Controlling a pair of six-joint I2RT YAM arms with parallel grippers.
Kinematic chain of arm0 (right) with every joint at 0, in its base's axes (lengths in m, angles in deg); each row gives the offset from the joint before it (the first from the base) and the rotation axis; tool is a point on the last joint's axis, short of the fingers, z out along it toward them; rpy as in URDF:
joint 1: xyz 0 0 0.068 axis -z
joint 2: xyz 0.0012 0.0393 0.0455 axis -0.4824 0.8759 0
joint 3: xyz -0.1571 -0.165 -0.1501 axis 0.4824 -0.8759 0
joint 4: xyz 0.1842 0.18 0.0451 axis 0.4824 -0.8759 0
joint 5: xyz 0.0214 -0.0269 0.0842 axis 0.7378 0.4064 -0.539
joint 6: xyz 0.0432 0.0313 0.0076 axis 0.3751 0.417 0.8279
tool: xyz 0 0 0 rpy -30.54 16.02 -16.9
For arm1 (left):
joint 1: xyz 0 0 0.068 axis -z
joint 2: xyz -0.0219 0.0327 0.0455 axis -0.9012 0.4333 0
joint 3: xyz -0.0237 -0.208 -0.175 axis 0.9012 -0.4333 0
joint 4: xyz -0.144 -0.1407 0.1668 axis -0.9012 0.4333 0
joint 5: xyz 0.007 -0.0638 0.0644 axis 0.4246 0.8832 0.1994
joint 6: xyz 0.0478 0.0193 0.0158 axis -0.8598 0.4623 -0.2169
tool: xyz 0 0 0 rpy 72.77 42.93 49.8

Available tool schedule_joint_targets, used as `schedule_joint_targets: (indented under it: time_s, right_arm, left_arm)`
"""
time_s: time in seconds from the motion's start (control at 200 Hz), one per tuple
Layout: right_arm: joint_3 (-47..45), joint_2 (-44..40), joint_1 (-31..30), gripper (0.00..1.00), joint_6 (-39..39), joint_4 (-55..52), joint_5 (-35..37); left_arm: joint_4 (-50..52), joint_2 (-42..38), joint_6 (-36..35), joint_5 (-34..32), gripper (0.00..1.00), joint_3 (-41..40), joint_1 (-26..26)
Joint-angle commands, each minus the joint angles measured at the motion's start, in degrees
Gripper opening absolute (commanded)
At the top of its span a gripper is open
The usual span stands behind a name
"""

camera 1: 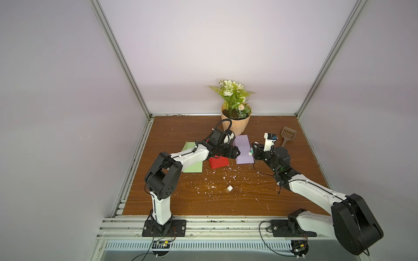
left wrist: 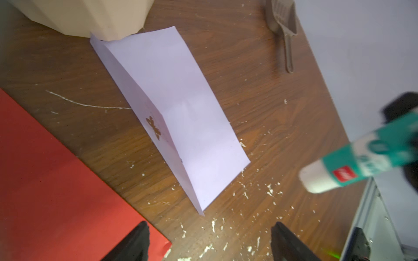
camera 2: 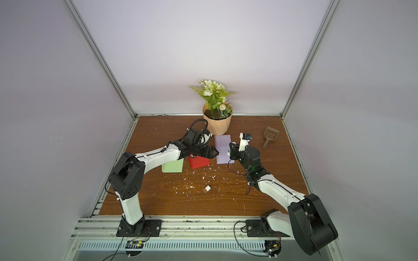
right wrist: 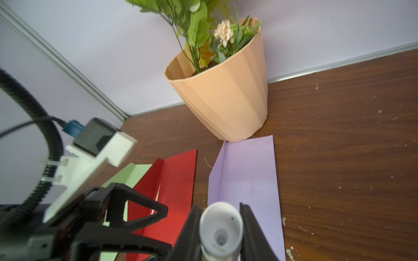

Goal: Seal the envelope with a glue stick
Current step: Adjust the envelope at the center of the board.

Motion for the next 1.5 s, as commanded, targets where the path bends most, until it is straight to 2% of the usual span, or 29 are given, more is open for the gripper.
schedule_joint_targets:
  time_s: [0.0,0.12,0.25,0.31,0.41,0.51,0.686,0.856,1.051,1.196,1.351,1.496]
  right_arm:
    - [0.6,-3.0,0.3,0.0,0.4,2.6,3.8]
    - [-0.1,-5.5,1.0,0.0,2.6,0.4,3.9]
    - [-1.4,-8.1,1.3,0.0,3.7,-1.0,4.0]
    - [-1.6,-8.8,1.4,0.0,3.8,-2.1,4.1]
    - [-2.1,-9.9,1.7,0.0,4.3,-3.1,4.2]
    - [-2.7,-10.9,1.7,0.0,5.0,-3.2,3.5]
    - [-3.3,-11.8,1.8,0.0,5.8,-3.9,2.8]
    - [-3.9,-12.2,1.9,0.0,5.2,-4.4,3.5]
    - [-4.4,-10.2,2.0,0.0,4.0,-3.0,4.0]
    - [-5.2,-8.9,2.0,0.0,2.7,-0.2,1.7]
    - [-7.3,-9.2,1.9,0.0,1.9,2.0,2.4]
    - [-10.5,-9.3,1.9,0.0,0.4,6.2,2.5]
  left_arm:
    - [6.1,3.7,-0.1,-8.9,0.87,6.6,1.9]
    - [12.7,9.9,-0.4,-16.2,0.85,15.9,4.1]
    - [15.3,14.4,1.2,-20.3,0.73,20.4,4.8]
    - [15.8,15.7,1.7,-21.5,0.63,21.7,5.0]
    - [17.4,18.2,1.6,-23.5,0.53,24.5,5.4]
    - [20.5,21.3,0.6,-26.7,0.5,29.2,6.1]
    - [23.7,25.3,-0.3,-31.3,0.4,34.0,6.9]
    - [24.1,24.9,-1.4,-34.0,0.26,33.4,7.7]
    - [24.0,22.0,-2.6,-32.6,0.14,31.3,8.4]
    - [22.9,19.7,-4.1,-28.7,0.05,29.0,8.7]
    - [17.0,15.9,-5.5,-22.4,0.02,23.2,8.7]
    - [14.8,15.2,-7.6,-15.1,0.01,22.0,8.6]
